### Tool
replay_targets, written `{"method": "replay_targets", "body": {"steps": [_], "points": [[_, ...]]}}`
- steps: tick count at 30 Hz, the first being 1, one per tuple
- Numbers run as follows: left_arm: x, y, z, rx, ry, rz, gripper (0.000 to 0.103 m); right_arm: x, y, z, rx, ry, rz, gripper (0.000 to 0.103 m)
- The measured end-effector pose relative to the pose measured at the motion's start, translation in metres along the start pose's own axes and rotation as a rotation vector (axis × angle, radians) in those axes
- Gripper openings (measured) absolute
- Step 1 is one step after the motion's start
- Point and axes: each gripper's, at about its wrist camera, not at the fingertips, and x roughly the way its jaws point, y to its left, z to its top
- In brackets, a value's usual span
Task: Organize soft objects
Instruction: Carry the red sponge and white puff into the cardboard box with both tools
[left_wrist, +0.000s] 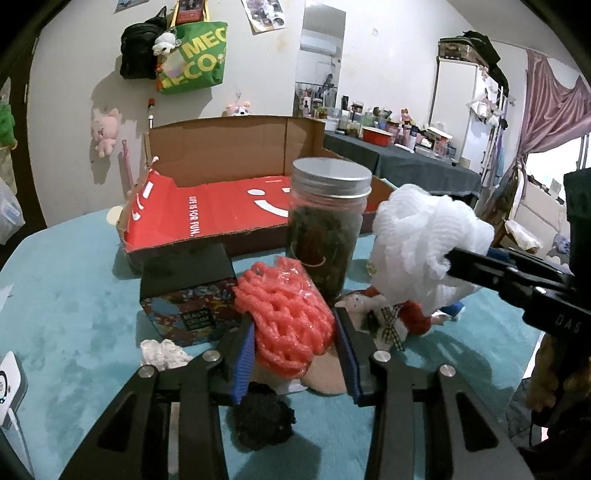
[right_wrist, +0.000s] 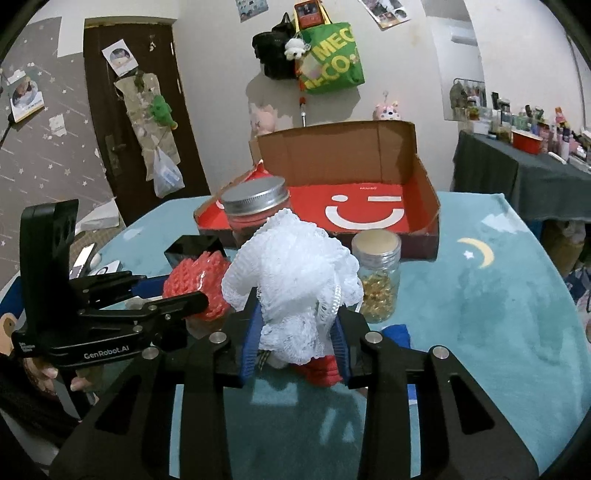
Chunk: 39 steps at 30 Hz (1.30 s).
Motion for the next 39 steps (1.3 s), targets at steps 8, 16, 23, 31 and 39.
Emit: {"method": "replay_targets", "body": {"steps": [8,16,23,31,39], "points": [[-0.01,0.004,0.007,0.001,-0.013,0.008,0.041,-0.019,-0.003,0.008,0.0,-0.042,-0.021,0.032],[-0.025,0.008,0.022,0.014,-0.057,0.001,0.04,-0.035,-0.005,0.026,-0.019,-0.103,-0.027,0.032],[-0.033,0.007,0.032,0.042,-0.085,0.0,0.039,-0.043,-0.004,0.039,-0.039,-0.144,-0.025,0.032],[-0.032,0.022,0.073,0.073,-0.089,-0.029,0.039,-0.045,-0.008,0.067,-0.095,-0.174,-0.062,0.032],[0.009,0.041,0.135,0.149,-0.009,-0.034,0.039,-0.004,-0.015,0.132,-0.209,-0.122,-0.09,0.032]]}}
